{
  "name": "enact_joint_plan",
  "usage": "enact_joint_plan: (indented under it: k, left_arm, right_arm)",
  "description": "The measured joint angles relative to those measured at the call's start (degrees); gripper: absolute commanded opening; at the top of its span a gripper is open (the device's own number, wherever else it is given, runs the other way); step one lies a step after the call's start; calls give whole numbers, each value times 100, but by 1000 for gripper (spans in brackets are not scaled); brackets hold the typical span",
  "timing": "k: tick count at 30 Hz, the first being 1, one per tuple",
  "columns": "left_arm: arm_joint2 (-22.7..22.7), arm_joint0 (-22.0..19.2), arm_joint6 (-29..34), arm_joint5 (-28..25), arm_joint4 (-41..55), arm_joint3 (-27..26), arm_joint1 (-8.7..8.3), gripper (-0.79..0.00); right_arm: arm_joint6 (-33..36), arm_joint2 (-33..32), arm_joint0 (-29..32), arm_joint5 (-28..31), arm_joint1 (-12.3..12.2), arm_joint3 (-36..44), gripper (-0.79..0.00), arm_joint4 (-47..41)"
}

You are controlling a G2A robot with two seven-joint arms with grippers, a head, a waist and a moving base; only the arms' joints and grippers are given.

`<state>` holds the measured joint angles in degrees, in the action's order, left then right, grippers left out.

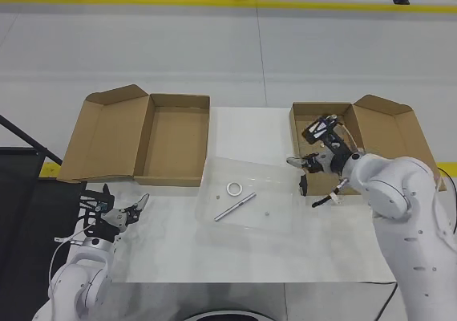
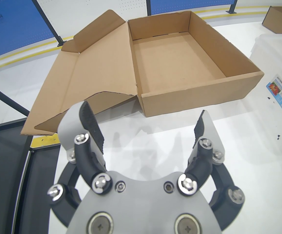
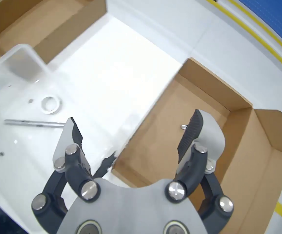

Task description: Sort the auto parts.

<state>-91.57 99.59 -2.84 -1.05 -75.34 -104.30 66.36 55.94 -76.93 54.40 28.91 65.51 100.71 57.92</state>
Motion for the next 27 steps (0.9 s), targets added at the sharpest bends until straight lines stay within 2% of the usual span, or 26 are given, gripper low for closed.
enact_joint_plan:
  k: [3,16,17,18,19,20,22,24,27]
  left_arm:
    - [0,0,0,0,0,0,0,0]
    - [0,0,0,0,0,0,0,0]
    - [0,0,0,0,0,0,0,0]
    - [0,0,0,0,0,0,0,0]
    - [0,0,0,0,0,0,0,0]
    - [0,0,0,0,0,0,0,0]
    - [0,0,0,0,0,0,0,0]
    - [0,0,0,0,0,0,0,0]
    - [0,0,0,0,0,0,0,0]
  right_arm:
    - [343,71,101,414,-30,282,0,-322]
    - [285,89,136,395,-32,296,0,-277]
    - [188,153,200,473,-39,347,-18,-147]
    - [132,225,233,586,-46,399,-43,-10]
    - [91,308,250,724,-53,445,-102,117]
    - [47,417,257,916,-59,477,-249,224]
    - [40,547,236,1137,-69,466,-366,326]
    - [107,706,194,1334,-77,418,-453,412]
    - [322,971,91,1551,-80,278,-536,433]
